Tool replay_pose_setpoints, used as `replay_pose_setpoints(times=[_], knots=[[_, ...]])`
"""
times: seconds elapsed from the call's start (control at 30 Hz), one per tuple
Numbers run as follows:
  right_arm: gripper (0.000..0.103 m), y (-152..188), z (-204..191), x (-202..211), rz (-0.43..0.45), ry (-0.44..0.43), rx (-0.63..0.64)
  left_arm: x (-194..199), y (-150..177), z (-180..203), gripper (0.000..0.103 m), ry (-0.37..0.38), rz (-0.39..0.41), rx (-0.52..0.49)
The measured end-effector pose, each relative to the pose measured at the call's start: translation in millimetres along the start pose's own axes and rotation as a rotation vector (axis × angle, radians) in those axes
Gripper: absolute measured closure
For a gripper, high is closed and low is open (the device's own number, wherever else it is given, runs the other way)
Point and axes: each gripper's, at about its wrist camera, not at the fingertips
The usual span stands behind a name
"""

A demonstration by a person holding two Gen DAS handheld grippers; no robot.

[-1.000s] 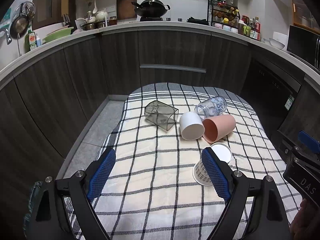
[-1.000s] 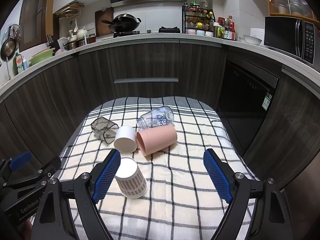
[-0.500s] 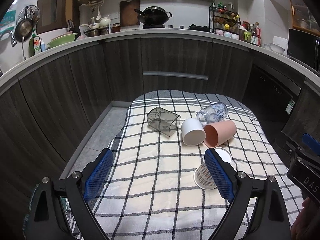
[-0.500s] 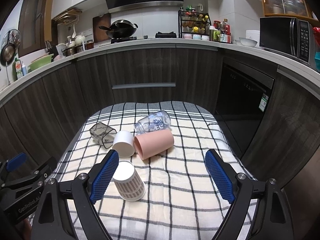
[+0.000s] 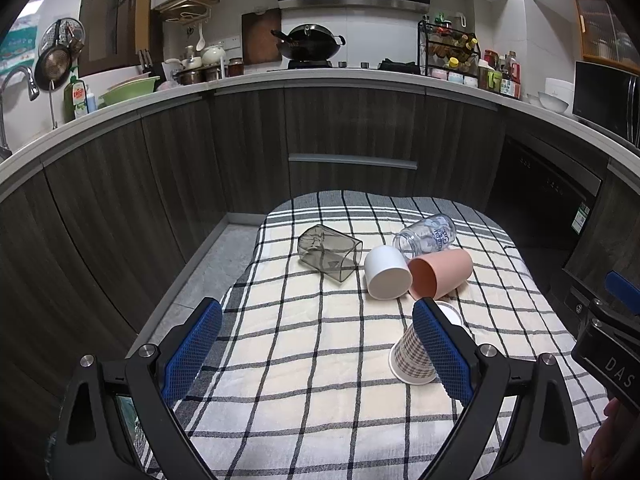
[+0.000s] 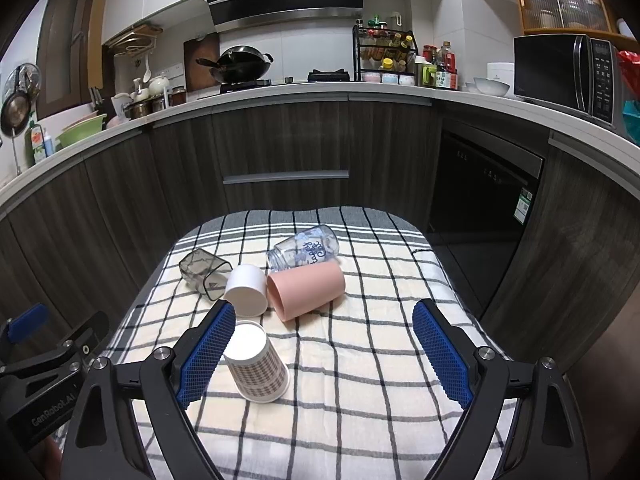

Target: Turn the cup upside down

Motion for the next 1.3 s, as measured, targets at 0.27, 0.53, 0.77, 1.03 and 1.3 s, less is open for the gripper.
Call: replay_pose_setpoints(times=[0.27,0.53,0.77,1.03,1.3], knots=[[0.013,0.6,0.5,0.3,-0.003,-0.001,-0.001,-0.1,1.3,3.1,0.006,0.001,-0.003,-0.008],[0.013,0.4,0.5,0.0,-0.003,-0.001,-0.001,1.0,1.4,4.9,0.006,0.001,0.001,-0.011],[0.013,0.4,1.2,0.0,-0.002,-0.001,-0.001,1.7,1.5,5.4,0.006,0.000,0.001,-0.009],[0.013,0.5,1.0,0.6,-0.002,-0.002,-0.002,2.0,0.7,4.3,0.006,-0.001,-0.006,-0.012],[0.013,0.5,1.1,0.7,-0.002,-0.001,-0.003,-0.2,-0.6,0.4,0.006,0.028,-0.022,-0.004]])
Point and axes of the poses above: each gripper's, at about its wrist camera, not at the fingertips, and x roughly against the way its jaws point, z to its right, y to its underside, and after that the axes turned 15 degrees about -z, right-handed
